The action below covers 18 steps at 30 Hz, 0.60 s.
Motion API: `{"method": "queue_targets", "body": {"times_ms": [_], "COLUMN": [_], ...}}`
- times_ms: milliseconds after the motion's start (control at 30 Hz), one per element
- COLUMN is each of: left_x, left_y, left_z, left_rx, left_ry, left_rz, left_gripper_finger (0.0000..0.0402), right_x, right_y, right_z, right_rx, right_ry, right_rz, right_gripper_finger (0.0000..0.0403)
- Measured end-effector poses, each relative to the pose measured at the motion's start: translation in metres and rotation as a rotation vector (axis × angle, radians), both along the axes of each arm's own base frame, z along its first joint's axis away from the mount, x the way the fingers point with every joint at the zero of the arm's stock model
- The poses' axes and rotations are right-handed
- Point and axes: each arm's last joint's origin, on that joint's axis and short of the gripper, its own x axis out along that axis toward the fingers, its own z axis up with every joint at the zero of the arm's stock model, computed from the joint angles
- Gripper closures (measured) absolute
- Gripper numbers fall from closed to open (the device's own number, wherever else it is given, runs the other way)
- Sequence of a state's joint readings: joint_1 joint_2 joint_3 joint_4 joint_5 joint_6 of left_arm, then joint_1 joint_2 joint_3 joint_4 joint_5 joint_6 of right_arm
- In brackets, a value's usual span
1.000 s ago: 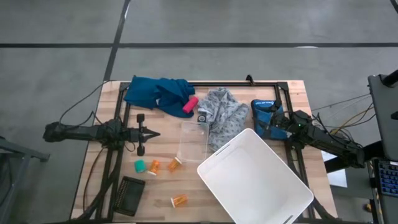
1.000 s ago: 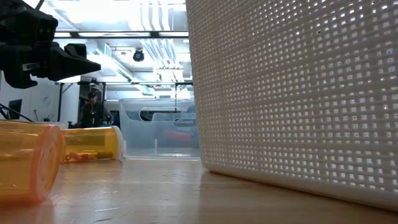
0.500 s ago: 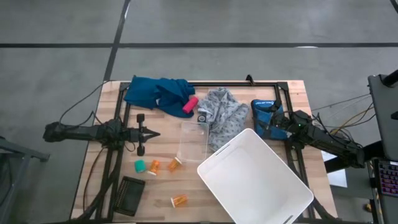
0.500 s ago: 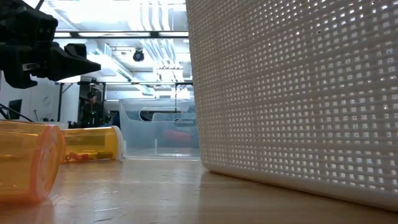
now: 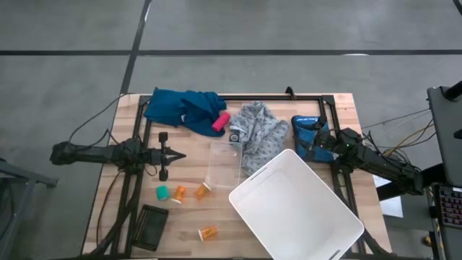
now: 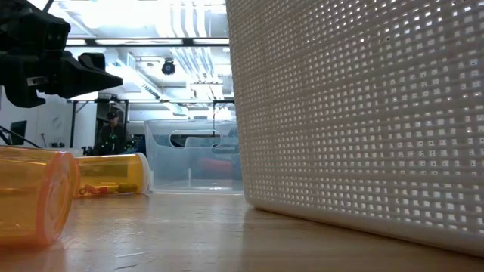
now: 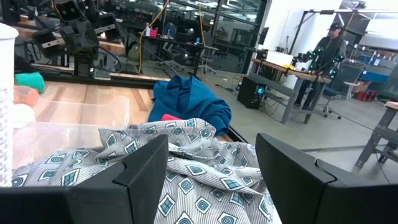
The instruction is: Pick & Place Medicine items
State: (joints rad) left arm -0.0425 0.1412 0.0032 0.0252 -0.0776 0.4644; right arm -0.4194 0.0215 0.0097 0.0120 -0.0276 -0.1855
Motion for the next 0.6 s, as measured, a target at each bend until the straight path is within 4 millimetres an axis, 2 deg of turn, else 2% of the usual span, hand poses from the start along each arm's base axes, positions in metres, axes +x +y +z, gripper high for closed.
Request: {"method": "queue_targets", "body": {"times_ms": [600], "left_x": [0.0], "left_y": [0.0], "left_z": [0.0001], "left_rx": [0.007], "left_ry": [0.0], "left_rz": [-0.001], "left_gripper_finger": [0.04], "right_x": [0.0], "right_y": [-0.0001], "right_z": [-0.0001], "right_rx": [0.0], "right_ry": [0.0], "right_rz": [-0.001], "right_gripper_finger": [0.0163]}}
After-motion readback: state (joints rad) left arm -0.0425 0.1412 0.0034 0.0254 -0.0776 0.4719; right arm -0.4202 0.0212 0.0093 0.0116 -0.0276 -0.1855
